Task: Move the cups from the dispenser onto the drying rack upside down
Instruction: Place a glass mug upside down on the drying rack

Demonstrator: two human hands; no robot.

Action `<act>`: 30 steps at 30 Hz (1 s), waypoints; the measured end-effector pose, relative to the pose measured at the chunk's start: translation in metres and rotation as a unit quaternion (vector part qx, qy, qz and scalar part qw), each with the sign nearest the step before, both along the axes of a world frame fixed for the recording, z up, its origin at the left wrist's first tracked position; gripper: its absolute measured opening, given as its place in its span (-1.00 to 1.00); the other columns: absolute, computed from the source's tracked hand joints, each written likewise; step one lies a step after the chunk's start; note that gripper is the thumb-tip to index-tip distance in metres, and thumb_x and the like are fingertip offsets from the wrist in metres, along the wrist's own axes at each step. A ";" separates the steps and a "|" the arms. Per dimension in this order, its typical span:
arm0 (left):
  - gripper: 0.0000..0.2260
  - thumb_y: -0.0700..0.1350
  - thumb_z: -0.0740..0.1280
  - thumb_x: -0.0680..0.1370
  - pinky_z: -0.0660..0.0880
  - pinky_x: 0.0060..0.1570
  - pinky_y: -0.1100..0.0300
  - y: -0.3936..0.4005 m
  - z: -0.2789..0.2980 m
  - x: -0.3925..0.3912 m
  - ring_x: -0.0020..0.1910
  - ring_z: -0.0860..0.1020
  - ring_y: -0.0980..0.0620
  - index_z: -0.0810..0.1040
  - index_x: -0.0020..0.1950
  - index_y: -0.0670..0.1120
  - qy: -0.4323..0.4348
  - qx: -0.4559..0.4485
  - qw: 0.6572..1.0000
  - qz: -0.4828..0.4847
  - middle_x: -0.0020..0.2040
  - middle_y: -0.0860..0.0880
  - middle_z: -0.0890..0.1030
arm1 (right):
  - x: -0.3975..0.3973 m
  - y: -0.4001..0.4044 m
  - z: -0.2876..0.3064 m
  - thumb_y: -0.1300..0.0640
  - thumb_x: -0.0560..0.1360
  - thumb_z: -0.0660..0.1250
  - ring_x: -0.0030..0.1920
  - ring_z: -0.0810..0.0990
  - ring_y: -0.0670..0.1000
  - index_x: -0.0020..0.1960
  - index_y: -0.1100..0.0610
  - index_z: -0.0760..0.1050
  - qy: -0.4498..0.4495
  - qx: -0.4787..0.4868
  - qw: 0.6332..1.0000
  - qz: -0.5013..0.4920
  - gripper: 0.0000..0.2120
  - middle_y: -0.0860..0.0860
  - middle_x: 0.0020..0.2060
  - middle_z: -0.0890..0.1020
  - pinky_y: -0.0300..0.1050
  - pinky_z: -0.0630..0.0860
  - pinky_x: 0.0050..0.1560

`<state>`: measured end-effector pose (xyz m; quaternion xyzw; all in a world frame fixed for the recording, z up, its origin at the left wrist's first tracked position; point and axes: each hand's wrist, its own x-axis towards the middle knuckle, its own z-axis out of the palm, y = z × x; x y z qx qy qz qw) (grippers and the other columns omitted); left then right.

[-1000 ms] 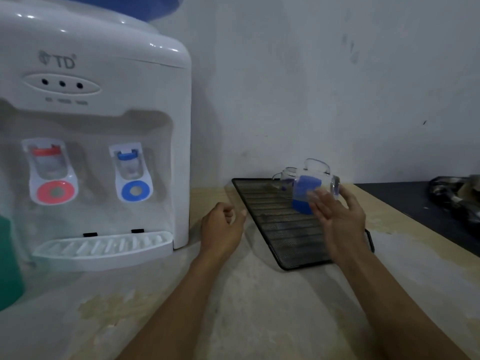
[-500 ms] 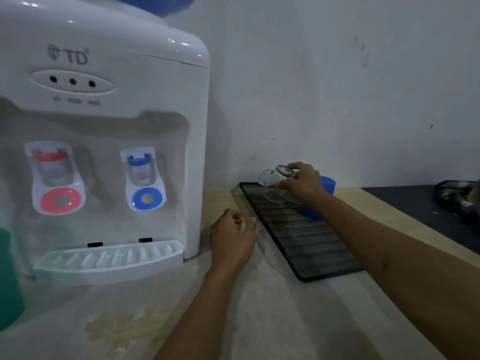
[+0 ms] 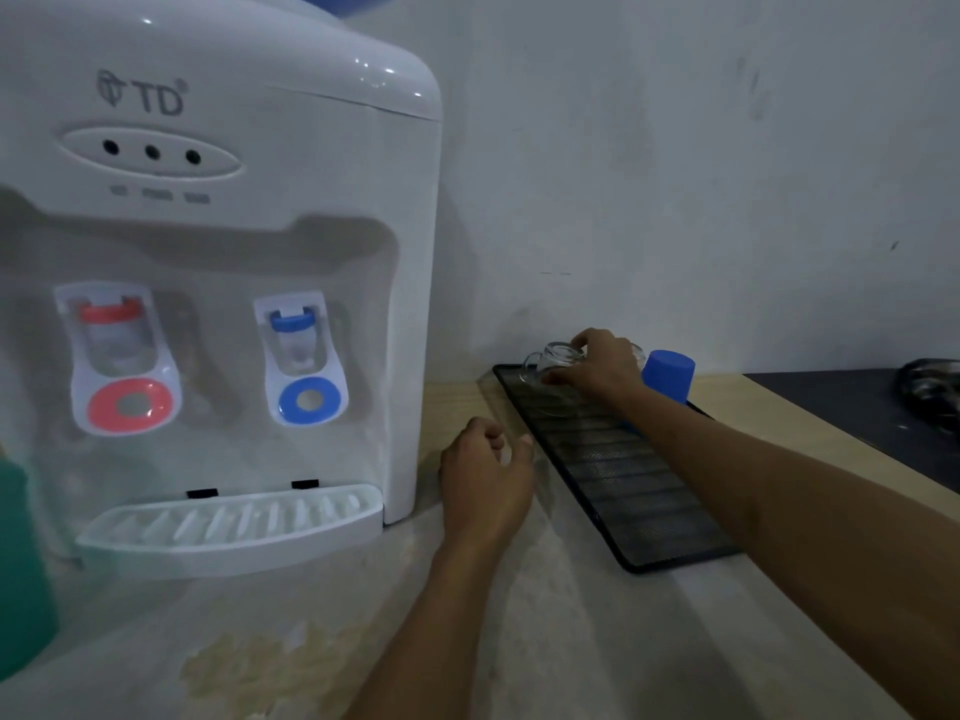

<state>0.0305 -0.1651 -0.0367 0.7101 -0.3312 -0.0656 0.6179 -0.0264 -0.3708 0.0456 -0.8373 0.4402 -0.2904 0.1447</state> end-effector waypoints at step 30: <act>-0.78 0.07 0.43 0.56 0.61 0.03 0.12 0.002 0.000 0.000 -0.03 0.62 0.11 0.59 0.13 -0.01 0.007 -0.004 1.000 -0.001 -0.03 0.06 0.65 | -0.004 0.002 -0.019 0.02 0.39 0.58 0.23 0.60 0.21 0.47 0.16 0.31 0.002 0.026 0.999 0.026 -0.23 0.22 0.25 0.61 -0.02 0.52 0.10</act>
